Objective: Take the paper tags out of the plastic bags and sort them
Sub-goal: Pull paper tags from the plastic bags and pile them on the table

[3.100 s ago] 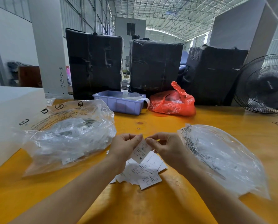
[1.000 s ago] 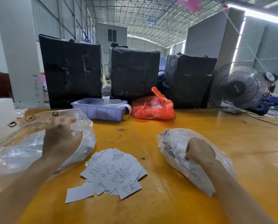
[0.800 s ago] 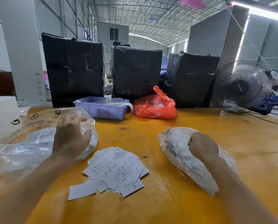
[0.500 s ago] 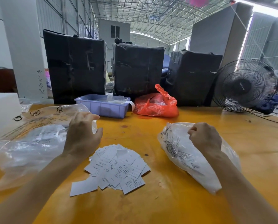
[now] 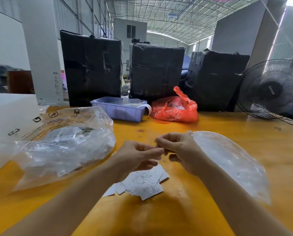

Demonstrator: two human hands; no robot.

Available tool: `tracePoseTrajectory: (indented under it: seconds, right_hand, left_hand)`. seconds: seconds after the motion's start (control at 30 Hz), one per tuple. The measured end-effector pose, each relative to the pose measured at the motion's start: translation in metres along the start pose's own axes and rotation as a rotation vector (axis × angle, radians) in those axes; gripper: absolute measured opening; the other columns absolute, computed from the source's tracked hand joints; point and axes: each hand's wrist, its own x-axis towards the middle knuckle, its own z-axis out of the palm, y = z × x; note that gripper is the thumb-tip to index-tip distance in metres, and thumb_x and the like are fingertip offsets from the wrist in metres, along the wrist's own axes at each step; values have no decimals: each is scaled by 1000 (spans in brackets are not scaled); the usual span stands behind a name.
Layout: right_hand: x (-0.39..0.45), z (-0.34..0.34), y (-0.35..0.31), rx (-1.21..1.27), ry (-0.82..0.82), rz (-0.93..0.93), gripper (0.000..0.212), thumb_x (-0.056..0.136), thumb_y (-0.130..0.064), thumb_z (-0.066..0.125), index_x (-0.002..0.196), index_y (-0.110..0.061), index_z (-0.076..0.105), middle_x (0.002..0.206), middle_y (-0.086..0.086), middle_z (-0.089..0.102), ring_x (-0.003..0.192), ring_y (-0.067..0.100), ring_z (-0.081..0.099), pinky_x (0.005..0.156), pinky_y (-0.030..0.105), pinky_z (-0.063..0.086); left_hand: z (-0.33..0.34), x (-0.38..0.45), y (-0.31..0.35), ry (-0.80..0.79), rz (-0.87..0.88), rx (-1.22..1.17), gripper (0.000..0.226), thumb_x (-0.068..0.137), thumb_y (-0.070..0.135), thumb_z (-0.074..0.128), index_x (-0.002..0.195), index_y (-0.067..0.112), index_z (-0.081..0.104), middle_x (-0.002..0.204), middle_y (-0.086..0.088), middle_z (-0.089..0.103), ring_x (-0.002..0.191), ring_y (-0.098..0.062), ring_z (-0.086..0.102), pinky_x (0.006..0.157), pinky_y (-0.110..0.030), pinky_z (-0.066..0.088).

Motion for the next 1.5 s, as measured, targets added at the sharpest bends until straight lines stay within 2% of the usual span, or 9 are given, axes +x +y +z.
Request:
tracePoseTrajectory:
  seconds: [0.3, 0.5, 0.67, 0.8, 1.03, 1.1, 1.27, 1.4, 1.5]
  right_hand:
    - [2, 5, 6, 68, 85, 3, 9, 83, -18, 69, 79, -10, 68, 70, 2, 71, 53, 6, 55, 45, 18, 38]
    - [2, 5, 8, -35, -48, 78, 12, 86, -20, 66, 80, -9, 66, 78, 4, 74, 56, 7, 58, 46, 16, 41]
    - [1, 9, 11, -46, -170, 99, 28, 74, -38, 73, 92, -17, 72, 90, 0, 74, 69, 6, 64, 56, 17, 46]
    - [3, 7, 15, 57, -161, 92, 22, 64, -29, 77, 81, -16, 74, 73, 0, 70, 58, 4, 57, 51, 17, 42]
    - [5, 18, 18, 319, -45, 80, 24, 63, -13, 73, 81, -1, 63, 67, 9, 66, 55, 12, 60, 51, 19, 48]
    - [3, 23, 19, 214, -66, 54, 19, 69, -11, 74, 81, -2, 62, 71, 10, 68, 56, 13, 62, 52, 19, 50]
    - [4, 30, 28, -496, 14, -95, 24, 76, -18, 78, 94, -11, 64, 87, 8, 70, 69, 12, 61, 63, 23, 49]
    - [4, 37, 37, -788, -221, -166, 53, 73, -25, 80, 122, -29, 58, 101, -23, 53, 91, 2, 44, 71, 5, 35]
    - [7, 40, 43, -919, -318, -228, 50, 79, -25, 74, 126, -30, 57, 114, -20, 53, 107, 9, 36, 88, 16, 32]
  left_hand:
    - [-13, 3, -2, 192, 80, -47, 29, 70, 31, 71, 81, 5, 68, 74, -6, 74, 61, -10, 68, 57, -17, 54]
    - [-13, 9, -5, 330, 135, -175, 11, 87, 15, 63, 83, 6, 68, 75, -2, 74, 63, -8, 67, 60, -18, 54]
    - [-16, 7, -4, 268, 184, -35, 21, 78, 27, 68, 76, 6, 70, 66, 0, 71, 61, -7, 65, 58, -15, 52]
    - [-18, 4, -2, 194, 176, 68, 33, 66, 37, 68, 76, 6, 69, 66, -1, 72, 60, -8, 66, 55, -14, 51]
    - [-11, 5, -5, 193, 32, -263, 41, 58, 24, 76, 94, 6, 67, 72, -3, 70, 64, -10, 64, 58, -18, 51]
    - [-11, 6, -5, 274, 33, -396, 35, 64, 15, 75, 95, 1, 65, 76, -7, 70, 61, -11, 65, 54, -17, 52]
    - [-25, 11, -4, 428, 124, -513, 12, 78, -4, 68, 87, -4, 61, 79, -14, 69, 59, -14, 69, 52, -17, 54]
    - [-32, 15, -10, 483, 138, -354, 11, 76, -6, 70, 83, 2, 65, 79, -13, 67, 63, -14, 63, 49, -12, 49]
    - [-35, 18, -16, 495, 129, -204, 9, 79, -2, 70, 87, 1, 67, 74, -9, 65, 57, -12, 55, 47, -14, 45]
